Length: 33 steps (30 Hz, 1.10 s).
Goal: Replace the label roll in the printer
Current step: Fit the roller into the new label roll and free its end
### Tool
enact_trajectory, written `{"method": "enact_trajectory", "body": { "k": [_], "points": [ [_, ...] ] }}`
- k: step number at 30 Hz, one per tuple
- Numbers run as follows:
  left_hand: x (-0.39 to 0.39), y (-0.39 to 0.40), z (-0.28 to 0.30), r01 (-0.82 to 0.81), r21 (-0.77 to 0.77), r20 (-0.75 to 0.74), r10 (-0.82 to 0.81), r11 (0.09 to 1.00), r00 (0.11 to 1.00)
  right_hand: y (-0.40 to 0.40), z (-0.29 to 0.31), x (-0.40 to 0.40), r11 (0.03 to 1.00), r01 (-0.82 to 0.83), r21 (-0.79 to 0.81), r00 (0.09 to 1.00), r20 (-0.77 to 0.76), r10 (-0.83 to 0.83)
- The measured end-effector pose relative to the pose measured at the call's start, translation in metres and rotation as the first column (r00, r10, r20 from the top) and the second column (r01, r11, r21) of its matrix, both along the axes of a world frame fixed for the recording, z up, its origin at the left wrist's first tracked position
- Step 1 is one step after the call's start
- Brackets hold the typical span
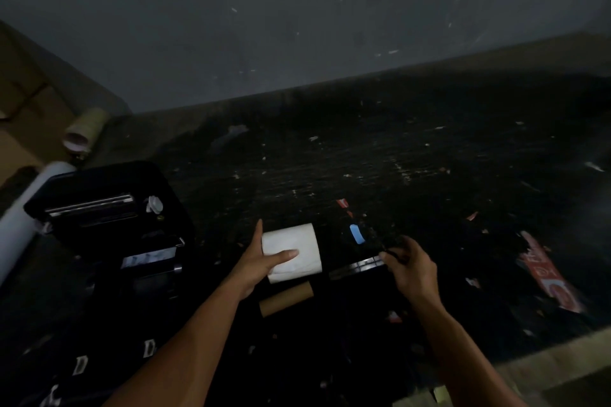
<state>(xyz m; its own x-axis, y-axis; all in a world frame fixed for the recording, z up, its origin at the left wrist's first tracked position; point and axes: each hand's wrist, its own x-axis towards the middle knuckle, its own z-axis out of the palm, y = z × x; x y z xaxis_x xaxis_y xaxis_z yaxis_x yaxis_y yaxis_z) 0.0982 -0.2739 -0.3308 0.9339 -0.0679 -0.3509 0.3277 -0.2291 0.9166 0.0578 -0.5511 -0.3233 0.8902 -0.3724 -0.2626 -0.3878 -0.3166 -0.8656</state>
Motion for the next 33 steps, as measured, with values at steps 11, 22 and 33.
{"method": "enact_trajectory", "body": {
  "k": [11, 22, 33],
  "points": [
    [-0.007, -0.027, -0.008, 0.042, -0.060, 0.002, -0.042, 0.997, 0.999, -0.013, 0.008, -0.008, 0.989, 0.138, 0.045, 0.977, 0.155, -0.143],
    [-0.010, -0.045, 0.001, 0.018, -0.078, -0.007, -0.018, 0.997, 1.000, -0.022, 0.000, 0.002, 0.991, 0.118, 0.057, 0.983, 0.135, -0.125],
    [-0.015, -0.054, 0.001, 0.017, -0.007, 0.038, -0.017, 1.000, 0.999, -0.024, -0.018, 0.012, 0.995, 0.040, 0.090, 0.994, 0.098, -0.049]
  ]
}}
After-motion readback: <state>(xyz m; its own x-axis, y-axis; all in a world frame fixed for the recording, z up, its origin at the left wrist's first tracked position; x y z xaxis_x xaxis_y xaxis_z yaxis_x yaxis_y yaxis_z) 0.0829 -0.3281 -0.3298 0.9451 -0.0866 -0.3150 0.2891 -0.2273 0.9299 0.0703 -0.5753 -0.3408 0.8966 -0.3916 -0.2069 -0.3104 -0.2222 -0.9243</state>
